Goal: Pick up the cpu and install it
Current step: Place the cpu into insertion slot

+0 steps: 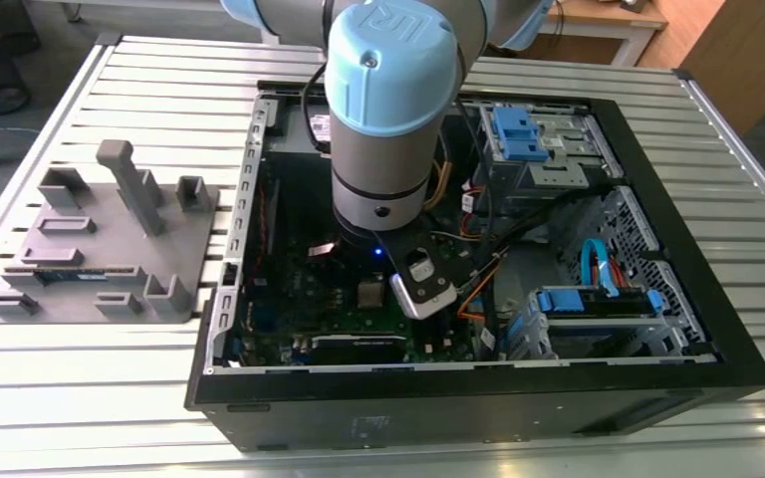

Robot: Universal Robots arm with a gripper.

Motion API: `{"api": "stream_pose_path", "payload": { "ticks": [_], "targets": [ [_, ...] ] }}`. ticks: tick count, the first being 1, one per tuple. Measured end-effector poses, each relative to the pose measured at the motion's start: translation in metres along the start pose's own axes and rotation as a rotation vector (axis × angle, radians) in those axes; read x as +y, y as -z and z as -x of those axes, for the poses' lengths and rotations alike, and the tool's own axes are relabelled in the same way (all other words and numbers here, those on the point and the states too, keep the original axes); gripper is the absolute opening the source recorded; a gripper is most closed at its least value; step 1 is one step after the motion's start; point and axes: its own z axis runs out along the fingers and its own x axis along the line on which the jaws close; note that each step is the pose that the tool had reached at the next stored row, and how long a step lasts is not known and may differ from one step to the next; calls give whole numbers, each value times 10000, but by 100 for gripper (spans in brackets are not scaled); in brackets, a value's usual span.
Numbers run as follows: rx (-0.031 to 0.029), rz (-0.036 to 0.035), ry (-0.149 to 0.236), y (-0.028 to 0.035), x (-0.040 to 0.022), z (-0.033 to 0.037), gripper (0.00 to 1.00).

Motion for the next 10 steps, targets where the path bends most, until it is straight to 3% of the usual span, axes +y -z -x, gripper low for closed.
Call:
{"api": "stream_pose_path", "payload": {
  "ticks": [10],
  "targets": [
    [0, 2, 0, -1, 0, 1, 38]
  ]
}}
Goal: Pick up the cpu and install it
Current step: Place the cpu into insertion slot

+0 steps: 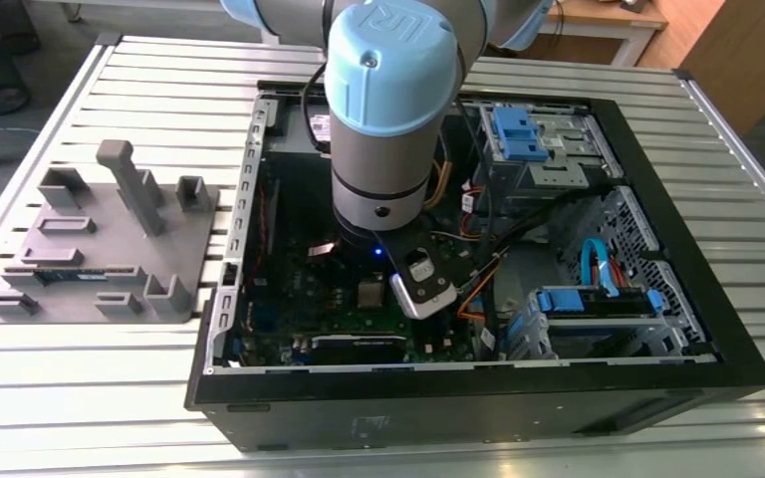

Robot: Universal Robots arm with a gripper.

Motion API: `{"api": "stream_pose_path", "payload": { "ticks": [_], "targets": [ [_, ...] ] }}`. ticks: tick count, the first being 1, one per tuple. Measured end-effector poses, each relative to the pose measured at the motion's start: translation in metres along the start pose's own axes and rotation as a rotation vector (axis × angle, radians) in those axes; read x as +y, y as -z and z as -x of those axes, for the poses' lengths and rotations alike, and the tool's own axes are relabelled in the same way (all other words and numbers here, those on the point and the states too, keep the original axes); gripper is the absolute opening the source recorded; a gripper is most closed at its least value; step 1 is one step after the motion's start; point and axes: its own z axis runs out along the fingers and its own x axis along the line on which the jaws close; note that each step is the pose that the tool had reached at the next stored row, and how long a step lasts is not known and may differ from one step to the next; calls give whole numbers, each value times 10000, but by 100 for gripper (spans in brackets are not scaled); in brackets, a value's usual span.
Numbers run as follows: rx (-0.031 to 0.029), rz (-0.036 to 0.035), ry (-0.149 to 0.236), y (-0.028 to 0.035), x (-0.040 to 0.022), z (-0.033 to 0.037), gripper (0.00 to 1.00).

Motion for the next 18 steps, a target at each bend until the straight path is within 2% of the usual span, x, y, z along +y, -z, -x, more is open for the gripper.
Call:
{"api": "stream_pose_path", "payload": {
  "ticks": [3, 8, 18],
  "targets": [
    [-1, 2, 0, 2, 0, 0, 38],
    [-1, 2, -1, 49, 2, 2, 38],
    [0, 0, -11, 36, -2, 1, 38]
  ]
}}
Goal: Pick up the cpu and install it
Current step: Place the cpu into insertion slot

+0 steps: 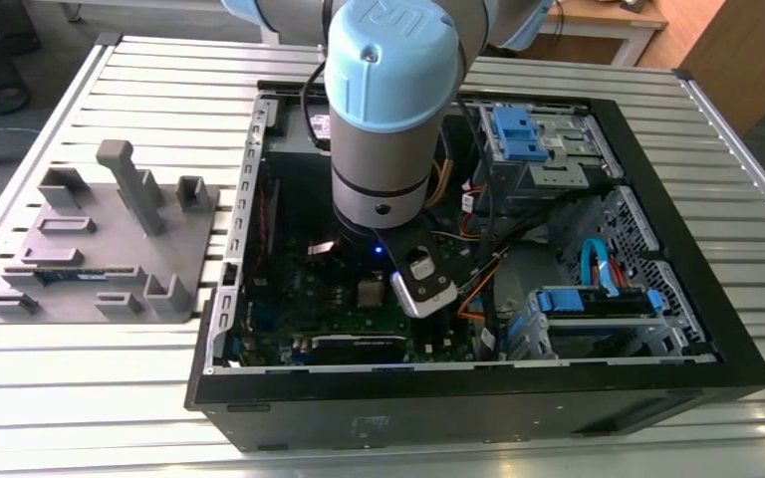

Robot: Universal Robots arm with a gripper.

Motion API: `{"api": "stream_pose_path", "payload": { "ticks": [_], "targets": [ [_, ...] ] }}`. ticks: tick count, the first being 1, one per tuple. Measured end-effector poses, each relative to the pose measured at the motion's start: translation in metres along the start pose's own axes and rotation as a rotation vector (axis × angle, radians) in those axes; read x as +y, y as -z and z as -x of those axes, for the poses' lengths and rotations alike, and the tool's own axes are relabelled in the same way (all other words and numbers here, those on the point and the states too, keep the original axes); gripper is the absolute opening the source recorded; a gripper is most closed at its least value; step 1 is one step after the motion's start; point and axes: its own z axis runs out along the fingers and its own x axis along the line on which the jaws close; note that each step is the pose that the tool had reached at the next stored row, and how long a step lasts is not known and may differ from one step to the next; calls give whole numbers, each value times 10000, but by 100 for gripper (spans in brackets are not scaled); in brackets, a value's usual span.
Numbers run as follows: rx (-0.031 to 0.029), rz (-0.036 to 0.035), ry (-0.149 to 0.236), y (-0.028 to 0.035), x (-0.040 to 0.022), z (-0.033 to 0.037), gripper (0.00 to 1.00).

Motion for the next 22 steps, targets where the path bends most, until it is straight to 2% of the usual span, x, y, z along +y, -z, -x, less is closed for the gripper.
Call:
{"api": "stream_pose_path", "payload": {
  "ticks": [7, 8, 11, 12, 22],
  "targets": [
    [-1, 7, -1, -2, -7, 0, 38],
    [0, 23, -1, -2, -8, 0, 38],
    [1, 173, -4, -3, -8, 0, 38],
    [0, 187, -5, -3, -9, -1, 38],
    [-1, 190, -22, -4, -16, 0, 38]
  ]
}}
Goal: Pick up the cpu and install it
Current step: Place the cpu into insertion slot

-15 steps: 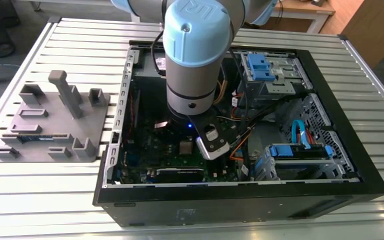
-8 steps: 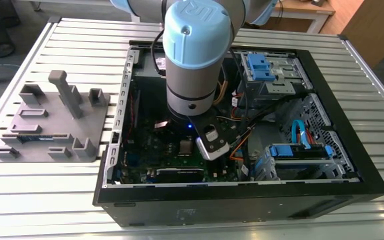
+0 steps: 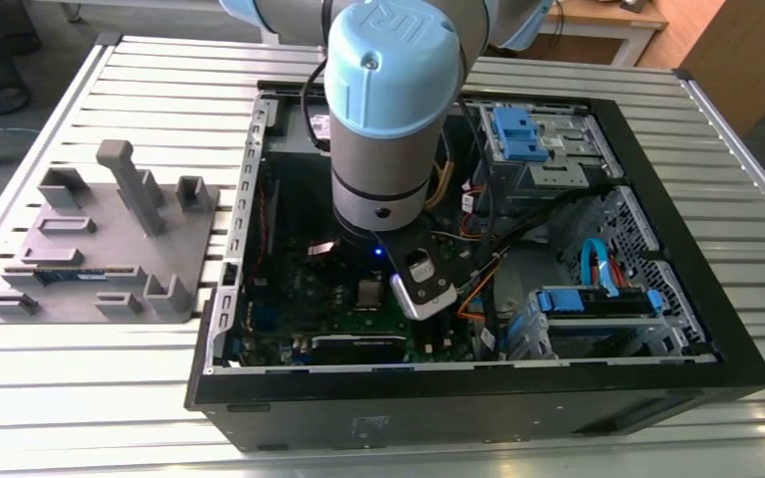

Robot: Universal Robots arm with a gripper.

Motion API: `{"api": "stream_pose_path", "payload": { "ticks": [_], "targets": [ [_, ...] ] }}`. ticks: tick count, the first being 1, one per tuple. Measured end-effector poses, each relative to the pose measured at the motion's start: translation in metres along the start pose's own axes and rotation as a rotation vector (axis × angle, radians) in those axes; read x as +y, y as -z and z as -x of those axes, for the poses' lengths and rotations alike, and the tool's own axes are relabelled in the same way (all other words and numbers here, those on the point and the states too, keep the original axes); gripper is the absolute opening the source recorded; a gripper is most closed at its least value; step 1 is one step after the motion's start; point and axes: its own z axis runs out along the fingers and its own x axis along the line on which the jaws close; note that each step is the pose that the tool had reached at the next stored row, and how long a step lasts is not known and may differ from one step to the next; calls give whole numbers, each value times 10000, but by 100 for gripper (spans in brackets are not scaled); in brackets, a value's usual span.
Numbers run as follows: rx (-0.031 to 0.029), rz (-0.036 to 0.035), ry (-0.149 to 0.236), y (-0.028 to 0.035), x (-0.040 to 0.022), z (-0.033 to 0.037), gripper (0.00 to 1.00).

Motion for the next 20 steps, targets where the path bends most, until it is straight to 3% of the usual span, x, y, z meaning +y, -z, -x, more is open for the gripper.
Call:
{"api": "stream_pose_path", "payload": {
  "ticks": [9, 11, 12, 20],
  "targets": [
    [1, -2, 0, -2, 0, 0, 38],
    [1, -2, 0, -3, 0, 0, 40],
    [0, -2, 0, -3, 0, 0, 46],
    [0, -5, 0, -24, -1, -4, 46]
  ]
}}
